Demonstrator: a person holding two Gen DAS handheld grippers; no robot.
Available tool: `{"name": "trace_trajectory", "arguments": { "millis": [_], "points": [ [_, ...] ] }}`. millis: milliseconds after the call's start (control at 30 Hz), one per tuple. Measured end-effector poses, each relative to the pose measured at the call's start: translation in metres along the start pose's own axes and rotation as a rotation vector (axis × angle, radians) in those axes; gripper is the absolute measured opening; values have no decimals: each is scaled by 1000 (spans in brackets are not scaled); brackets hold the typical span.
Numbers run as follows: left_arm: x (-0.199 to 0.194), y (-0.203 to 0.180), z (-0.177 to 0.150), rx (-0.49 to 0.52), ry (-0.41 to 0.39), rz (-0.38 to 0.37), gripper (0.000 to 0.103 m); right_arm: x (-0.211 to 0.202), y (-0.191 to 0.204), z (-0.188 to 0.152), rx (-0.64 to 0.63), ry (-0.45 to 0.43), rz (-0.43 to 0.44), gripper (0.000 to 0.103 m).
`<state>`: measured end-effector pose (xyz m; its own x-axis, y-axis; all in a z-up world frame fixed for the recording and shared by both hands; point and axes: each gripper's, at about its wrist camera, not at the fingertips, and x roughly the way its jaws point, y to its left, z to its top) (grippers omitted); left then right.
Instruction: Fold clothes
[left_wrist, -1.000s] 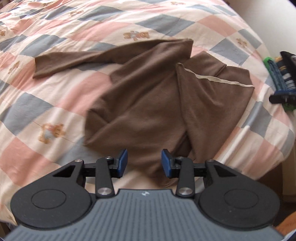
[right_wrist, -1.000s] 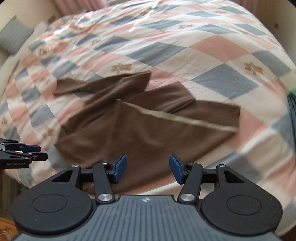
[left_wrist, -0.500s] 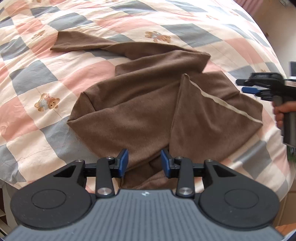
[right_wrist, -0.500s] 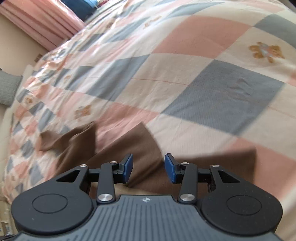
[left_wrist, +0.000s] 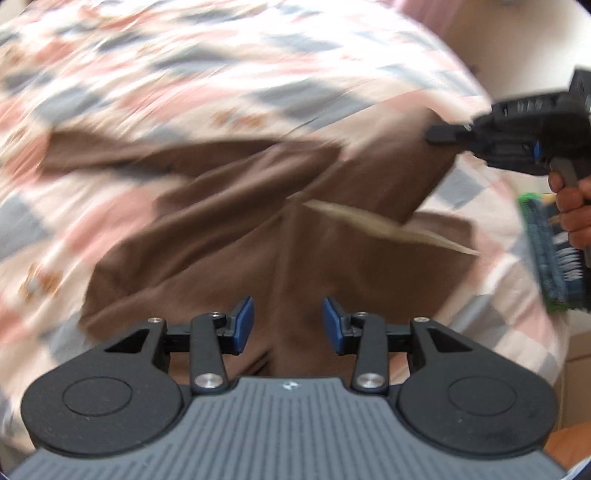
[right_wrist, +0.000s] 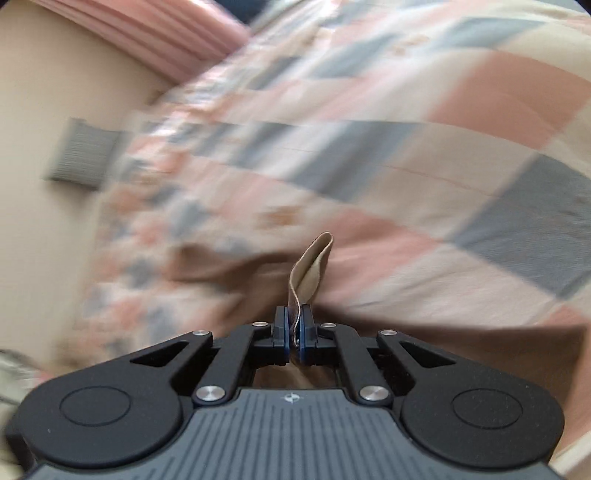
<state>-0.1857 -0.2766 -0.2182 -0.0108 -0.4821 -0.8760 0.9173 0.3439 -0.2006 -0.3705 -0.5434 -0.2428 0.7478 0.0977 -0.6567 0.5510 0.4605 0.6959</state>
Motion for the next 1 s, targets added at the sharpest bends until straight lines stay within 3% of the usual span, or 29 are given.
{"name": "trace_trajectory", "arguments": {
  "millis": [67,167,233,300,467,533,600,633,667,700,800,900,1000],
  "points": [
    [-7,-15,6,71,-63,-27,44,-14,33,-1,-37,13,94,5],
    [-20,-39,9,167,-170,6,55,-21,75,4,-60,34,215,5],
    [-27,-47,11,188,-231,35,62,-21,98,7,-82,51,245,5],
    [-25,-51,14,177,-238,50,67,-19,118,7,-114,70,251,5],
    [-10,-44,15,96,-206,13,67,-16,128,1,-137,85,196,5],
    [-8,-31,12,27,-188,13,66,-20,115,-2,-123,63,118,7],
    [-7,-10,5,-62,-159,12,66,-23,94,-5,-130,44,-9,22],
    [-7,1,2,-103,-145,14,66,-20,82,-8,-150,58,-77,37],
    [-9,12,-2,-128,-129,23,66,-15,71,-12,-182,87,-144,46],
    [-10,20,-6,-145,-110,34,66,-6,61,-17,-211,119,-211,46],
    [-9,40,-16,-185,-68,46,66,29,42,-29,-299,212,-252,46],
    [-6,48,-25,-223,-37,49,62,80,43,-30,-419,278,-231,46],
    [-4,56,-32,-270,-15,63,62,132,43,-35,-544,339,-265,58]
  ]
}}
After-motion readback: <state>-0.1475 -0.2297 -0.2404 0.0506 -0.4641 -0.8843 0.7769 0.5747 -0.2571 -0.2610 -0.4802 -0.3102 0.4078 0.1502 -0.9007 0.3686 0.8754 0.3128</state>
